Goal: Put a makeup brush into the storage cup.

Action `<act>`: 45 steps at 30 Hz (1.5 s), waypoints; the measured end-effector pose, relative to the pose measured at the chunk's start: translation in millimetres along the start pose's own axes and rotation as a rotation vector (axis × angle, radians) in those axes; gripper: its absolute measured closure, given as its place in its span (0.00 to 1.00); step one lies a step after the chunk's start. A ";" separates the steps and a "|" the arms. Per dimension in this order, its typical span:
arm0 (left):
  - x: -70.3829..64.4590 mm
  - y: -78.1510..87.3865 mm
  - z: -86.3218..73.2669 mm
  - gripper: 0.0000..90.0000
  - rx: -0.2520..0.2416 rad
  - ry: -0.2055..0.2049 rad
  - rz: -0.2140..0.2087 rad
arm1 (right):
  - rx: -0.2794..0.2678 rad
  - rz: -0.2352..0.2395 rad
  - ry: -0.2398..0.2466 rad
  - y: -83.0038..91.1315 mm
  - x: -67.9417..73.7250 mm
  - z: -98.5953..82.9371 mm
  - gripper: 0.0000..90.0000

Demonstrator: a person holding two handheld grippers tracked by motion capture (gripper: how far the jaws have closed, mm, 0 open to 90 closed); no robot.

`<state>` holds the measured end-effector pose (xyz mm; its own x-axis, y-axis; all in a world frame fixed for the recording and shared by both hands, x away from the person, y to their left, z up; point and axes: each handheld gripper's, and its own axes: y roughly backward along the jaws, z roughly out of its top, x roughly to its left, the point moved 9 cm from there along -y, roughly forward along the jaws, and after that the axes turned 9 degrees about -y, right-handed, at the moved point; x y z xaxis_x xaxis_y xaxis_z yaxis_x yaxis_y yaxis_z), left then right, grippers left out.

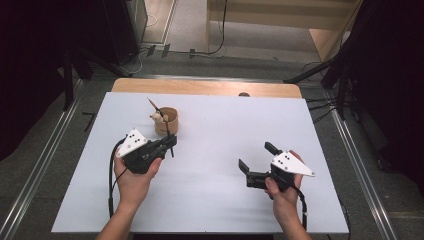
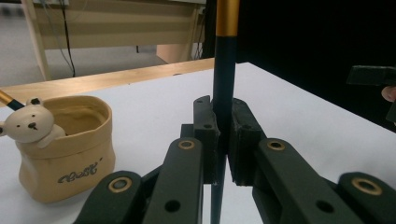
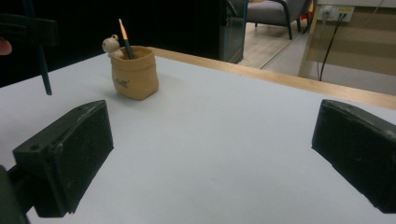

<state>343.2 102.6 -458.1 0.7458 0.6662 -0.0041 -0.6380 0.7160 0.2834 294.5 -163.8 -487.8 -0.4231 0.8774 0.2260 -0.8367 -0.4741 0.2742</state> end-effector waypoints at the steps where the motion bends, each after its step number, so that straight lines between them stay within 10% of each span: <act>1: 0.3 0.3 -0.4 0.94 0.001 0.000 0.002 | 0.002 -0.007 -0.001 1.8 -3.1 -1.6 0.00; 25: 7.6 -9.6 9.2 0.94 -0.011 -0.005 0.028 | 0.018 -0.108 -0.018 54.8 -69.2 -38.3 0.00; 45: 32.5 -29.8 26.8 0.94 -0.054 0.000 0.104 | 0.021 -0.148 -0.020 78.4 -94.5 -54.5 0.02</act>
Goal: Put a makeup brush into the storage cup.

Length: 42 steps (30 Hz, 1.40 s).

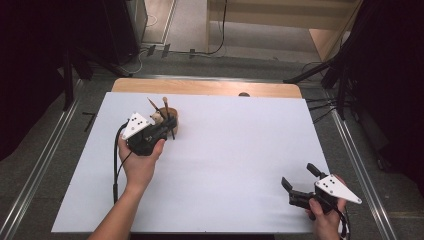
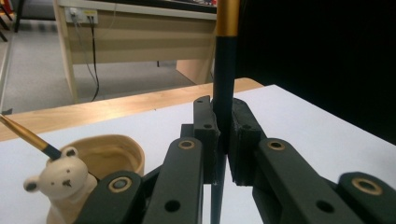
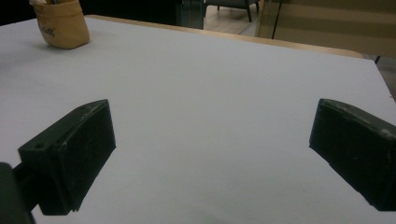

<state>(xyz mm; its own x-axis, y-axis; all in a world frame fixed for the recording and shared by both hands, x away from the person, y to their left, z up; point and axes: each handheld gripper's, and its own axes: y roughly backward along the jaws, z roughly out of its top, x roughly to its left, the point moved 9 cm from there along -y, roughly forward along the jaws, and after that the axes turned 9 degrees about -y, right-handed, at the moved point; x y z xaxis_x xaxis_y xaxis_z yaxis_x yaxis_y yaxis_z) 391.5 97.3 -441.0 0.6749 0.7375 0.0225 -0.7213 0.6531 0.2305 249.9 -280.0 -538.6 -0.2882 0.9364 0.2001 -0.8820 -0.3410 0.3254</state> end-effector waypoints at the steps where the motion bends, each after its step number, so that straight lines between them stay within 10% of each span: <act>1: 2.3 -0.8 1.6 0.94 -0.004 0.004 0.008 | -0.001 -0.001 -0.002 0.4 -0.1 0.3 0.02; 42: 53.2 -61.6 -13.4 0.94 -0.001 -0.002 0.247 | -0.013 -0.007 -0.017 3.1 -5.4 1.4 0.04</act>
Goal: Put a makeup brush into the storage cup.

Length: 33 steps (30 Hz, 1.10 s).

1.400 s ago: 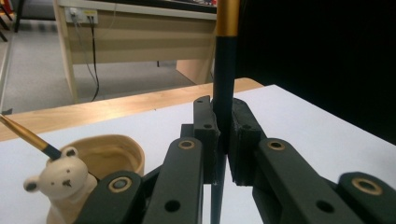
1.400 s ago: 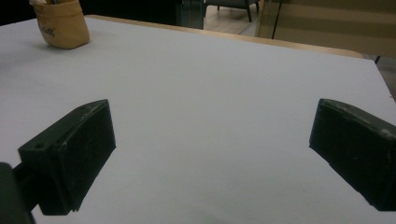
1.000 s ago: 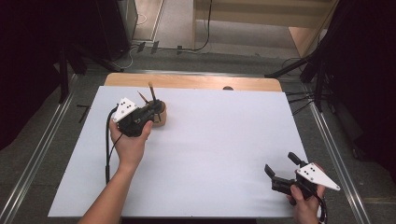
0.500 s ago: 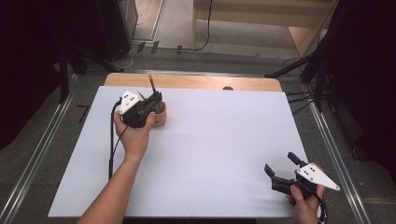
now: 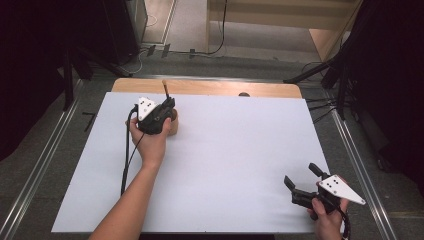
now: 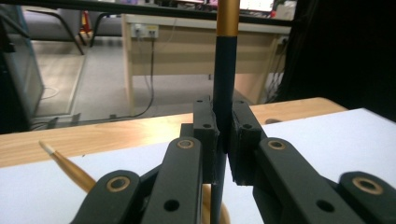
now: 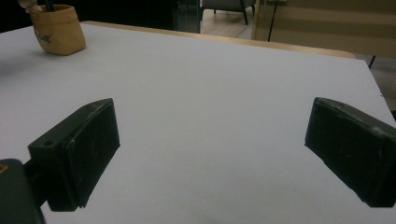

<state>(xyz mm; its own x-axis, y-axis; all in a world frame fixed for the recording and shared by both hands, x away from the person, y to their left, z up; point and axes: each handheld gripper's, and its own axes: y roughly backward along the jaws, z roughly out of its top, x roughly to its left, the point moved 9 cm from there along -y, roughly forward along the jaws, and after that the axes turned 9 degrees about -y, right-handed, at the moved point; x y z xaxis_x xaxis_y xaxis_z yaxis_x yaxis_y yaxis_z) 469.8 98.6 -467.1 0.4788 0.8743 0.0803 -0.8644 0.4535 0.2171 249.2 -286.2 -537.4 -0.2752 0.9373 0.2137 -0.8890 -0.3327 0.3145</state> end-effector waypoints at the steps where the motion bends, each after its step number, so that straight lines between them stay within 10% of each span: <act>1: 0.9 -1.0 -1.5 0.93 0.005 0.001 0.009 | 0.000 -0.001 -0.001 0.1 -0.1 0.0 0.04; 33: -7.7 -9.1 -41.7 0.89 0.121 -0.022 0.064 | 0.005 -0.001 0.004 -1.1 0.2 -1.3 0.05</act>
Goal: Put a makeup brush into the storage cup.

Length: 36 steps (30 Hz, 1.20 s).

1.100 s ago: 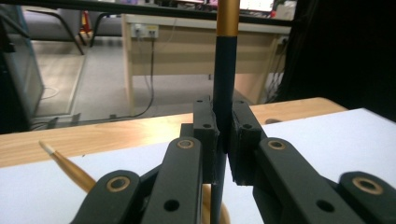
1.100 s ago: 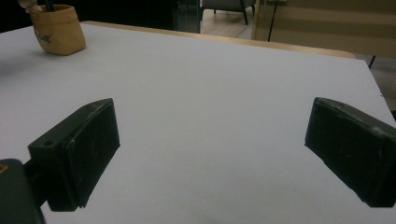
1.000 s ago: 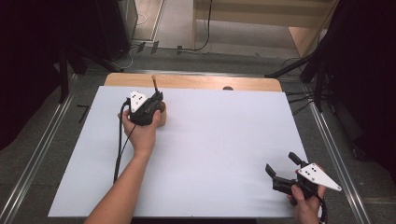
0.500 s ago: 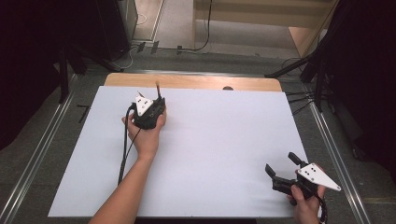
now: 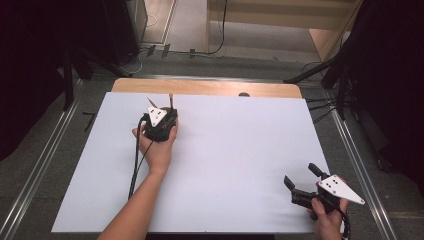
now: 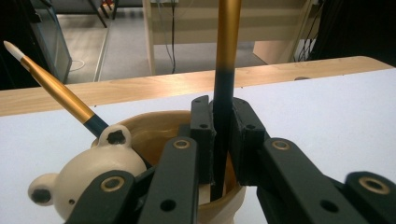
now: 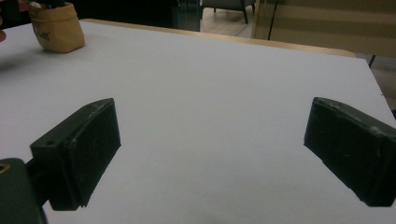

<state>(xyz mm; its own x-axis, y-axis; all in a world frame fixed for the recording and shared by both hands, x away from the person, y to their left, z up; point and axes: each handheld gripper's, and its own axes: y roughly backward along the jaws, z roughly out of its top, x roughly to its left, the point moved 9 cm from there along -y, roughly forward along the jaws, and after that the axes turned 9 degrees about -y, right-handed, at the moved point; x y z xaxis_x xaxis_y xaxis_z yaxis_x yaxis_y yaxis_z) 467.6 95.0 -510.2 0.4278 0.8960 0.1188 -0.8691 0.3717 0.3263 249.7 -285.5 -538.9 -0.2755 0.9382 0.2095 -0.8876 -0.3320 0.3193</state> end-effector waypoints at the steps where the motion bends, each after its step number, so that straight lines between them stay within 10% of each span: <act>1: 0.2 0.2 0.6 0.88 -0.003 0.001 -0.003 | 0.000 0.000 0.001 -0.1 0.0 -0.1 0.05; 17: -11.2 16.4 5.1 0.72 0.004 0.000 -0.090 | 0.003 0.002 0.002 -0.8 0.7 -0.4 0.05; 32: -20.1 55.3 7.2 0.38 -0.024 0.002 -0.195 | 0.006 0.005 0.004 -2.3 2.2 -0.7 0.05; 36: -16.5 63.2 1.5 0.16 0.001 0.009 -0.180 | 0.006 0.003 0.004 -2.8 2.0 -0.9 0.05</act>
<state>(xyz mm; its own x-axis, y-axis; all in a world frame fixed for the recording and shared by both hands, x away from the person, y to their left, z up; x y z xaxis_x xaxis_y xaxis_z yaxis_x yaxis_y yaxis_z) 406.0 103.3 -490.1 0.5744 0.8170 0.0503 -0.7784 0.5263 0.3422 251.3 -282.7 -540.2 -0.2798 0.9376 0.2065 -0.8844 -0.3354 0.3245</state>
